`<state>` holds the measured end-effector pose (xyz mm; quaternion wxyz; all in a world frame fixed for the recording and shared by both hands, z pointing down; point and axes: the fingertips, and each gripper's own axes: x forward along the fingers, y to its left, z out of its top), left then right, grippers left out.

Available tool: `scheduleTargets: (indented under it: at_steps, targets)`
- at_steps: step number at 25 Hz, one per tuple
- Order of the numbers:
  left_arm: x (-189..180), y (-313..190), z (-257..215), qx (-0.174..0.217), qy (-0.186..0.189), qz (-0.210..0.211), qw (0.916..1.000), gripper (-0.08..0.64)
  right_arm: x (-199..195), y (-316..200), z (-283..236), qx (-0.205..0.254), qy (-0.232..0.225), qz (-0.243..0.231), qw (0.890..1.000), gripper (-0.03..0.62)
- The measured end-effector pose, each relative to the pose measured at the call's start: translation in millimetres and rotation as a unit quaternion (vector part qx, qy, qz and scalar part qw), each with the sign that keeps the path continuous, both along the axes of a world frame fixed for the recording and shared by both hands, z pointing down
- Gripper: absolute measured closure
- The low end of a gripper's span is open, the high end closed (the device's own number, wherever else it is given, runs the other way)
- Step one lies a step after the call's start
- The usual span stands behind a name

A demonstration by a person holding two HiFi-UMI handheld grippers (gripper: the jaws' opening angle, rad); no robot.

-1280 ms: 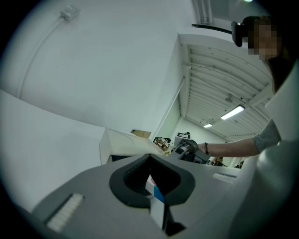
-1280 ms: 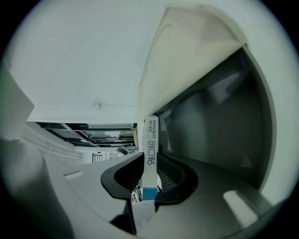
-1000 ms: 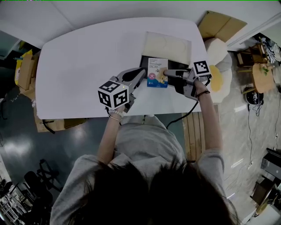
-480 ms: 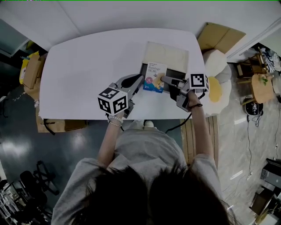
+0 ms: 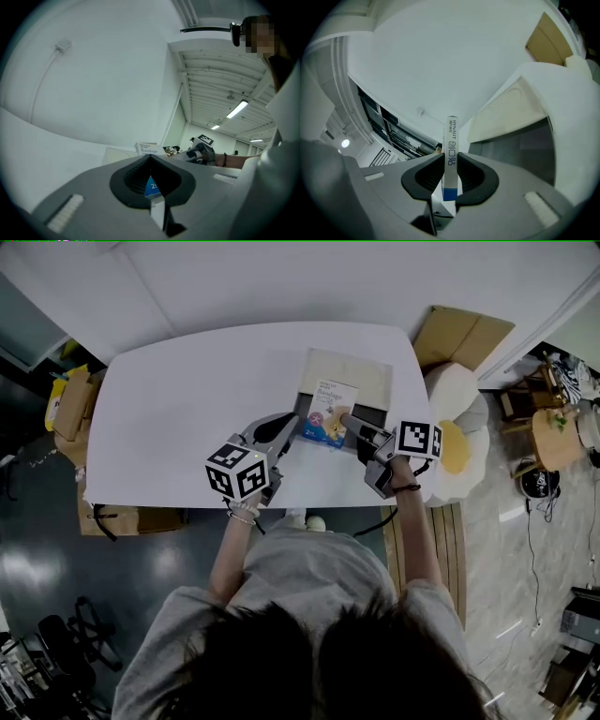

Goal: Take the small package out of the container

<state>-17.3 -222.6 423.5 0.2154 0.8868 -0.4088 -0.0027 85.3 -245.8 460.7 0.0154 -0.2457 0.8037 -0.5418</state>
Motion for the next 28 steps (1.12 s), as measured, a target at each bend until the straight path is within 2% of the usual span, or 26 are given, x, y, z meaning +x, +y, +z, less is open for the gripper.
scheduleTargets:
  at_steps: [7,14,23,28]
  targets:
    - [5,4,-16,0.023,0.002,0.006,0.9997,0.568,4,3,-21,0.059,0.013,0.02,0.998,0.491]
    - [1,5,-27,0.044,0.007,-0.001,0.999,0.568,13,6,-41,0.099,-0.008,0.049,0.994,0.491]
    - [7,3,-41,0.066,-0.004,-0.004,0.9978,0.568,36,8,-72,0.168,-0.051,0.093,0.98,0.491]
    - [5,0,-47,0.073,-0.005,-0.007,0.9973,0.568,40,9,-90,0.206,-0.07,0.099,0.971,0.491]
